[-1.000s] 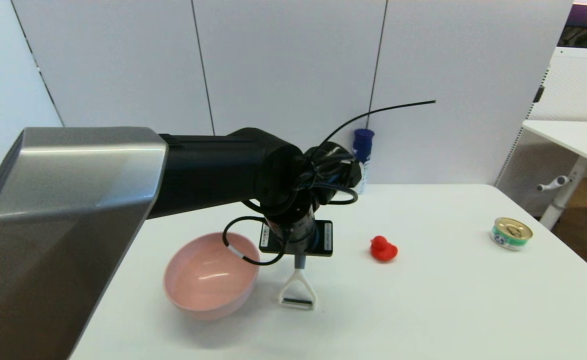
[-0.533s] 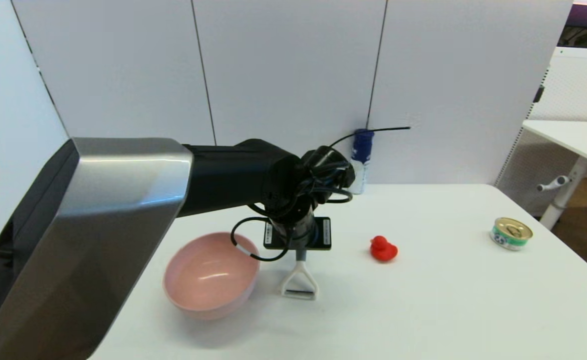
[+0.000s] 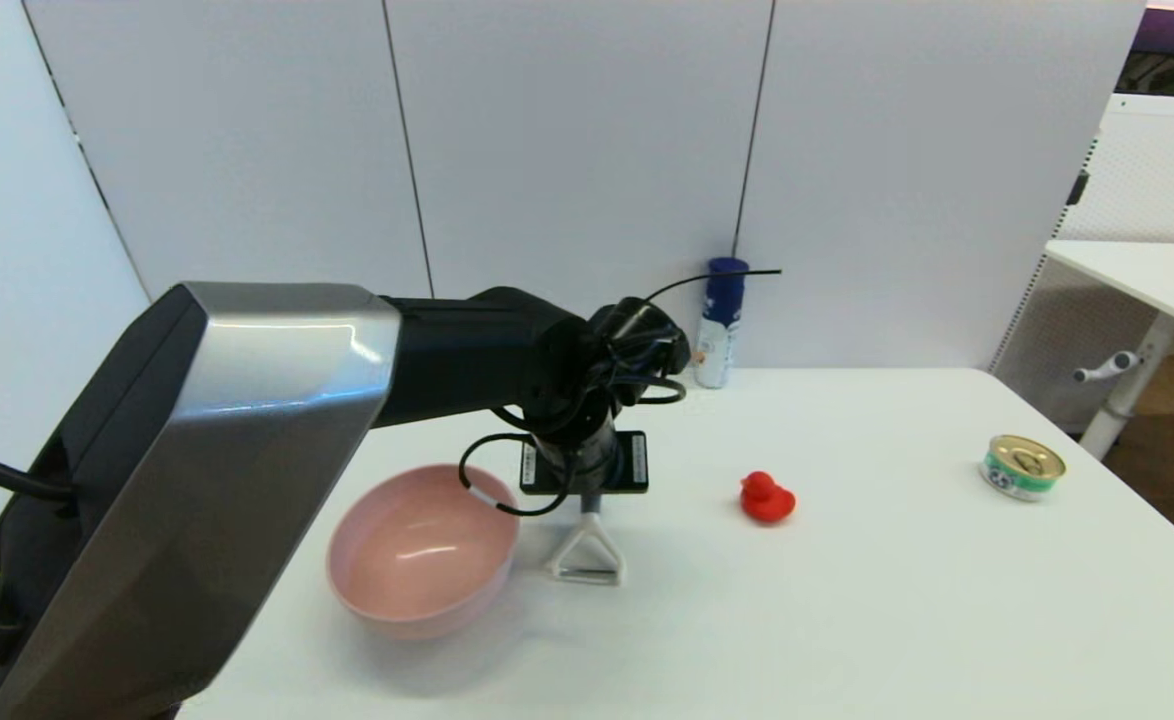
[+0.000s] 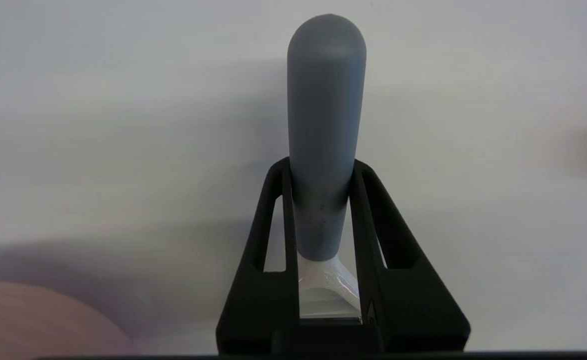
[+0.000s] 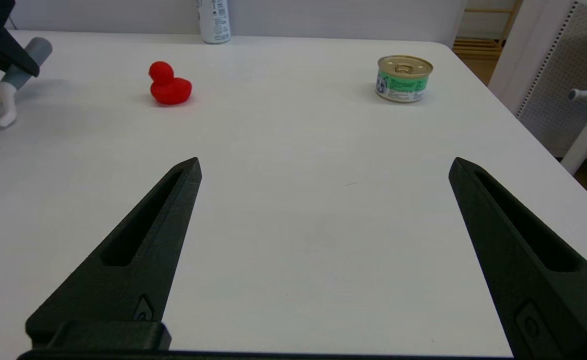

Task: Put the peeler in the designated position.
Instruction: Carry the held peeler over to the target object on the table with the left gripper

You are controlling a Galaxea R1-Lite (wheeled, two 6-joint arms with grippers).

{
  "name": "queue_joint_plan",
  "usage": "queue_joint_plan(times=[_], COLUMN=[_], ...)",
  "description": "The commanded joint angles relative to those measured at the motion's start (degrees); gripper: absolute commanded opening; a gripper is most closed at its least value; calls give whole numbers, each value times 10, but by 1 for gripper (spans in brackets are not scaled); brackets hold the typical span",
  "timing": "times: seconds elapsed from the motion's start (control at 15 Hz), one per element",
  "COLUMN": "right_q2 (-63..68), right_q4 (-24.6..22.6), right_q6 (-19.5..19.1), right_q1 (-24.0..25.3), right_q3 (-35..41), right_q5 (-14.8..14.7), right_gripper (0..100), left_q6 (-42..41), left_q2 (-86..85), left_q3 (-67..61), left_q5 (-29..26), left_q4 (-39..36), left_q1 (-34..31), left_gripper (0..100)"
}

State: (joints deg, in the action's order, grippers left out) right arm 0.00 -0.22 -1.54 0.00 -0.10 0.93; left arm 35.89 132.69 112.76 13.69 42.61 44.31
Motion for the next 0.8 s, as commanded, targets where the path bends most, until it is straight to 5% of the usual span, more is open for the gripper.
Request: queue_joint_plan(times=[0.07,0.13,0.8], right_q2=[0,0,0], right_q4=[0,0,0], right_q6=[0,0,0], right_q1=[0,0,0], right_q3=[0,0,0], right_q5=[0,0,0], right_gripper=[100,100,100], left_q6=[4,5,-5], left_q2=[2,2,-47], left_q3=[0,0,0], left_q5=[1,1,6], left_q4=[1,2,-2], left_q1=[-1,-1,-12], left_gripper=[0,100,100])
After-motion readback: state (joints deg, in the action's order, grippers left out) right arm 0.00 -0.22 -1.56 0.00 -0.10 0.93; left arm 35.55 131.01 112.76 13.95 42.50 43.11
